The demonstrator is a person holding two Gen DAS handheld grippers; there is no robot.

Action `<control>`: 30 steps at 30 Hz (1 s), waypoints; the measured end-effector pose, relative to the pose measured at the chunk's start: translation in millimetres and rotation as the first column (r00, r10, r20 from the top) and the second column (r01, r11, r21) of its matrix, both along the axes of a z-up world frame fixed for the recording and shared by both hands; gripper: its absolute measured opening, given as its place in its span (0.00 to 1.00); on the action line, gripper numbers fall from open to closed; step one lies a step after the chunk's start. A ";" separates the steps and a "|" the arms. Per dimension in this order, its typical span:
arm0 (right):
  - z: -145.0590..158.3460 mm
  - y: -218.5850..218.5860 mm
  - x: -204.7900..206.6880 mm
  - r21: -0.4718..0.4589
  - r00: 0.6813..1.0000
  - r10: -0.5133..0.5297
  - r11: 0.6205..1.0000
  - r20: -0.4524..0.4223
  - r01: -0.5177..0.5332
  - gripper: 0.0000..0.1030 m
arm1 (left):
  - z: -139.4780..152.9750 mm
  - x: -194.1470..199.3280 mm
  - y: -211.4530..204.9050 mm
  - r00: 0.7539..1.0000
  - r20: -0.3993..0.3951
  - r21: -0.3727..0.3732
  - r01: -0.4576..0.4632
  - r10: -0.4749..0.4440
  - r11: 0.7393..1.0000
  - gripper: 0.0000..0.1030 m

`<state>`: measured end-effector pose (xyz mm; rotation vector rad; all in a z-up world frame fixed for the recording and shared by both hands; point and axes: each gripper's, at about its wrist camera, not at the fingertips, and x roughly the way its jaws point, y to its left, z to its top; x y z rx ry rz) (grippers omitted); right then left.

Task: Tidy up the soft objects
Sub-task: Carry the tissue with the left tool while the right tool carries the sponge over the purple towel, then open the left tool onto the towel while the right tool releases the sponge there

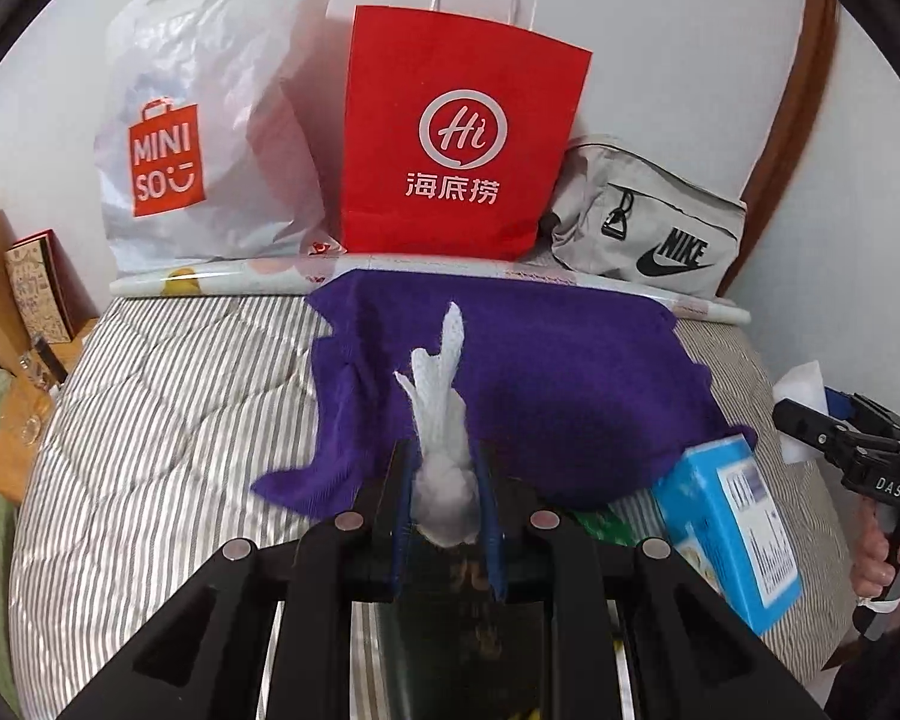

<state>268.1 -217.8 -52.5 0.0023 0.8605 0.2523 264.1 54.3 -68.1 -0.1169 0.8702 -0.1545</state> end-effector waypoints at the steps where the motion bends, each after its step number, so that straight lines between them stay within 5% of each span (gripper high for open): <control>1: -1.7 -0.1 6.3 0.002 1.000 0.001 1.000 -0.006 -0.001 0.78 | -0.7 6.2 0.1 1.000 -0.004 -0.003 0.002 -0.002 1.000 0.19; 14: -52.5 2.0 86.8 -0.018 0.988 0.030 0.999 -0.149 -0.033 0.78 | -33.1 92.3 1.2 0.995 -0.093 0.007 0.030 -0.029 1.000 0.19; 30: -87.6 5.4 119.5 -0.028 0.958 0.038 0.998 -0.283 -0.048 0.78 | -69.0 146.9 5.2 0.980 -0.196 -0.039 0.030 -0.037 0.999 0.19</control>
